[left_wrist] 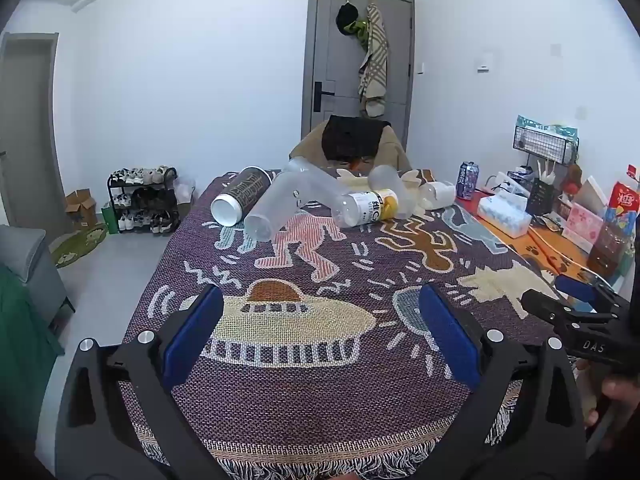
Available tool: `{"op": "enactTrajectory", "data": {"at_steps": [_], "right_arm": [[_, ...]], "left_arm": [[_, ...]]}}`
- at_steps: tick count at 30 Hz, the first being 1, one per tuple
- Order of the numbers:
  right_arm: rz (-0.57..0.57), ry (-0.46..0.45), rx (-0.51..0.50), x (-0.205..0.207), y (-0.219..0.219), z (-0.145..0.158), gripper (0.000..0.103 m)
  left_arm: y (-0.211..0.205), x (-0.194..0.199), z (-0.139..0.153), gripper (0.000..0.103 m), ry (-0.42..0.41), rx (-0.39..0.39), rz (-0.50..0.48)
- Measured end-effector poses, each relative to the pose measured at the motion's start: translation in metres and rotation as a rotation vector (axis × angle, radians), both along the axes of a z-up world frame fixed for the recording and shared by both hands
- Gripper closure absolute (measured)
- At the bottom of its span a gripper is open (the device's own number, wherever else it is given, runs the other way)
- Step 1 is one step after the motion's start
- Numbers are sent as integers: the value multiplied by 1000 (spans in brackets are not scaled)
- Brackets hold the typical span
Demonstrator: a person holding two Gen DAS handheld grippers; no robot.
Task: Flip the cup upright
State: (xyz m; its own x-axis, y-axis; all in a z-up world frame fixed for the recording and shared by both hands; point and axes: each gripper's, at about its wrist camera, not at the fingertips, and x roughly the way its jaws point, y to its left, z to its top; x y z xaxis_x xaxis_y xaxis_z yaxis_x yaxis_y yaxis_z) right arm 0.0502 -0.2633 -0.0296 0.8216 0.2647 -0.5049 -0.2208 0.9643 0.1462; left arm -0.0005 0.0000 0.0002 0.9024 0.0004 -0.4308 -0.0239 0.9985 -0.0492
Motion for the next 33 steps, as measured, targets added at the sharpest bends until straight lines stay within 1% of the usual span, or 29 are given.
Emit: {"op": "enactTrajectory", "data": {"at_steps": [7,8,16,17,21,23,27,33], "right_arm": [[-7,-8,-6,-1,-1,-1,7],[-8,-10,-9,-1,-1,-1,7],[-13,-10,-23,1,-3,3,7],[-13,-11,-23,1,-2,4,7],[-12,-16,-25,2,-3,5,7],[-6,-13,-26,4,-2,5,7],[7,-18,-43,5,1,7,7],[12,-18,-47,6,0,8,7]], "left_arm": [[0,-1,0,6,-1,-3,-5],[-8,-4,5,6,1,-3,-7],[-16,-6,9,6,3,-3,-7],[-10,-4,7,6,0,-6,-6],[-8,-3,6,6,-1,-8,-9],[-11,-7,12,6,-3,-7,-7],[-9,-1,14,6,-5,-26,-4],[-4,1,8,6,0,-33,-5]]}}
